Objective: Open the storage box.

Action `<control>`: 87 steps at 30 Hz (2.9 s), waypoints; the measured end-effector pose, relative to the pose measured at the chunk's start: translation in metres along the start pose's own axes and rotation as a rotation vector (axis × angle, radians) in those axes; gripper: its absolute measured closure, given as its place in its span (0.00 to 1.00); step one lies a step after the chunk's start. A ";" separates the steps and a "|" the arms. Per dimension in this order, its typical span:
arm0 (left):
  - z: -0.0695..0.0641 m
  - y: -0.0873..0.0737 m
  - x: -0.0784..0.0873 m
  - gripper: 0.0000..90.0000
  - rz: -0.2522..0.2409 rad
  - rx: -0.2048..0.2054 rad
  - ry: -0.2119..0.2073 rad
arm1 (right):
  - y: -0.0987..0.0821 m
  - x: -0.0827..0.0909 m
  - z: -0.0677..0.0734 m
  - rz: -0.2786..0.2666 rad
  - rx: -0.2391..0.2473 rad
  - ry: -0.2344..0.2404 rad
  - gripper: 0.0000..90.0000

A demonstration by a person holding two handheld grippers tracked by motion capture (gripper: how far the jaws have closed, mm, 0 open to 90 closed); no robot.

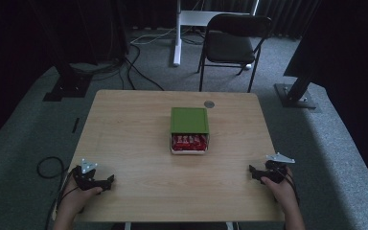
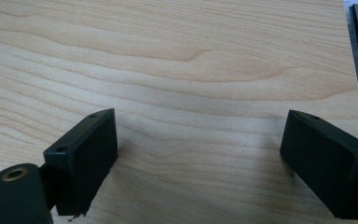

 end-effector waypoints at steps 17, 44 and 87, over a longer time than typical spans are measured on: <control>-0.007 0.002 -0.001 0.01 -0.004 -0.039 -0.024 | 0.000 0.000 0.000 0.001 -0.002 -0.001 0.12; -0.087 0.042 -0.031 0.01 -0.055 -0.266 -0.156 | 0.001 -0.002 0.001 0.000 0.002 0.003 0.12; -0.206 0.085 -0.054 0.01 -0.199 -0.661 -0.274 | 0.002 -0.002 0.001 0.001 -0.004 -0.001 0.12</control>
Point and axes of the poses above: each handheld gripper's, and its own axes: x roughly backward along the jaws, y roughly out of its top, z roughly to its left, the point moved 8 cm from there along -x, roughly forward along the jaws, and after that the axes turned 7 degrees about -z, right-handed, at the moved point
